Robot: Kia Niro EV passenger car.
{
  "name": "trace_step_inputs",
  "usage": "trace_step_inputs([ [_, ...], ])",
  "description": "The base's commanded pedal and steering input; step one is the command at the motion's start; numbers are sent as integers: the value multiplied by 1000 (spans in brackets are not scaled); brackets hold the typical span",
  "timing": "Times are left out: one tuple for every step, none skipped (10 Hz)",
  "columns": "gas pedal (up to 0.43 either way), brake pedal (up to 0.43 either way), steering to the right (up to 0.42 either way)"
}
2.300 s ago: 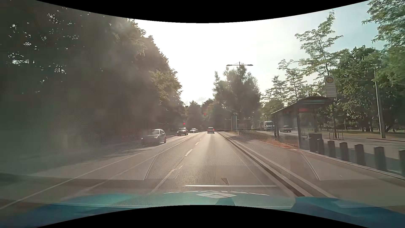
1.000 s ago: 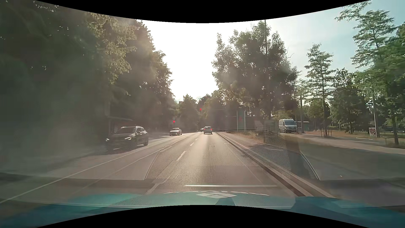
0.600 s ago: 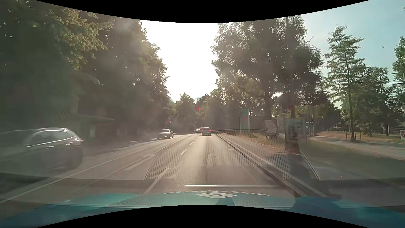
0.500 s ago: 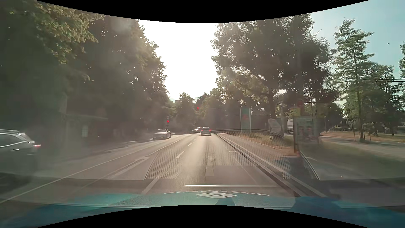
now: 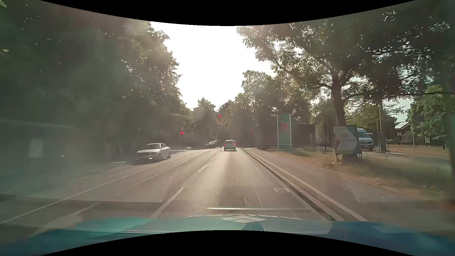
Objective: Follow the waypoints while adhering to traffic rules and regulations
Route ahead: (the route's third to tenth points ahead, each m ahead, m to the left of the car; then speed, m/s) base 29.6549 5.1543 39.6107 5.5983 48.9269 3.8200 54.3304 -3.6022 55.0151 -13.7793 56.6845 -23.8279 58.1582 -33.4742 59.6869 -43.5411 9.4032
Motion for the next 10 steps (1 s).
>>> trace_step_inputs([
  [0, 0, -6],
  [0, 0, -8],
  [0, 0, -8],
  [0, 0, -8],
  [0, 0, -8],
  [0, 0, -8],
  [0, 0, -7],
  [0, 0, -8],
  [0, 0, -8],
  [0, 0, -7],
])
